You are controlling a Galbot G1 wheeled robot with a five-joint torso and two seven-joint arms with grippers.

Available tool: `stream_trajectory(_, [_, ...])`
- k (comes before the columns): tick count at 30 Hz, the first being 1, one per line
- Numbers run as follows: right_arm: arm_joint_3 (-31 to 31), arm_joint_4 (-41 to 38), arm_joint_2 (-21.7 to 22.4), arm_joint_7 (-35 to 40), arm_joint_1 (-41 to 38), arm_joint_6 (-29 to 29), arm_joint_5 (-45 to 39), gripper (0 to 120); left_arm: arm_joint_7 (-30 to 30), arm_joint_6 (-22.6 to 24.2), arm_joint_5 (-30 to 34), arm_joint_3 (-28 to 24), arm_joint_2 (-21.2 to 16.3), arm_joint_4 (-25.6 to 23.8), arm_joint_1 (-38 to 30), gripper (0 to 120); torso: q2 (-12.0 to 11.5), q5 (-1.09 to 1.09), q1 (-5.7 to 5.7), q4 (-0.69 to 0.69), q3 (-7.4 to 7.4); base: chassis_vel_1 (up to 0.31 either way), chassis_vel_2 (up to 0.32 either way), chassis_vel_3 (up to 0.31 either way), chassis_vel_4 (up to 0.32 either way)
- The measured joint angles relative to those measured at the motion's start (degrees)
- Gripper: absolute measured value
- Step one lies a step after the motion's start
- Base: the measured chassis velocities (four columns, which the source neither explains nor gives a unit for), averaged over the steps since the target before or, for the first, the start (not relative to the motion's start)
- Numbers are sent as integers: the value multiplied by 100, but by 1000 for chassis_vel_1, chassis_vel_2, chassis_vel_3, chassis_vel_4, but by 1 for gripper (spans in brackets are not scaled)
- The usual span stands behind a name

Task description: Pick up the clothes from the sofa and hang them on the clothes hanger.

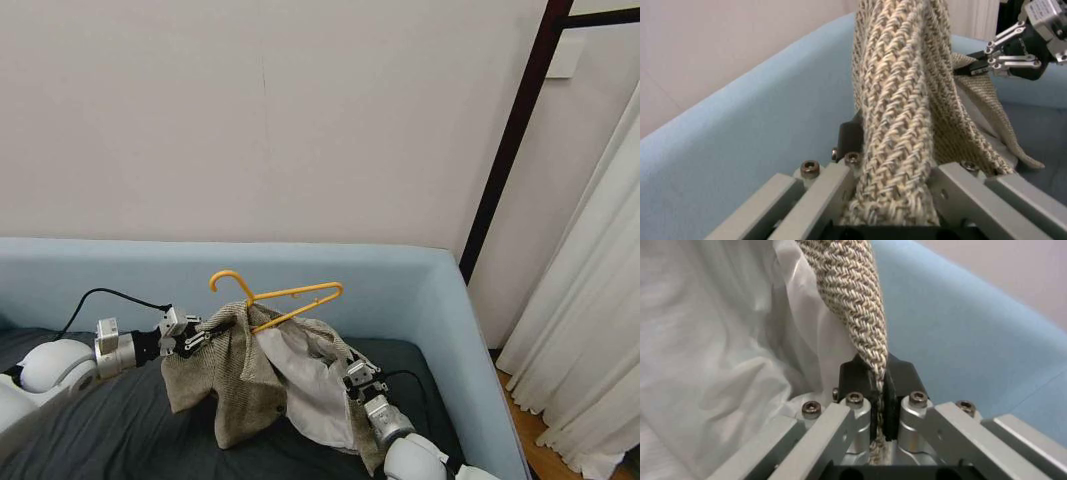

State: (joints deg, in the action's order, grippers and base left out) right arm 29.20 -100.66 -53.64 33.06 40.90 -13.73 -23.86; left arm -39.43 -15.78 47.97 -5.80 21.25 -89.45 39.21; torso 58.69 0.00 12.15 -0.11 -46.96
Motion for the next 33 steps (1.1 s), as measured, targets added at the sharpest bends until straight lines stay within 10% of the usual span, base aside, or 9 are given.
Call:
stream_trajectory(7, [-641, -358, 298, -274, -317, -244, -1258, 0, -615, -522, -312, 456, -231, -163, 330, 2, 0, 0, 1, 4, 1, 0, 0, 0, 0])
stream_trajectory(33, [-1054, -796, 787, -503, -456, -120, -1251, 0, -237, -86, -1638, 438, -250, -207, 340, 2, 0, -1, 0, 2, 1, 0, 0, 0, 0])
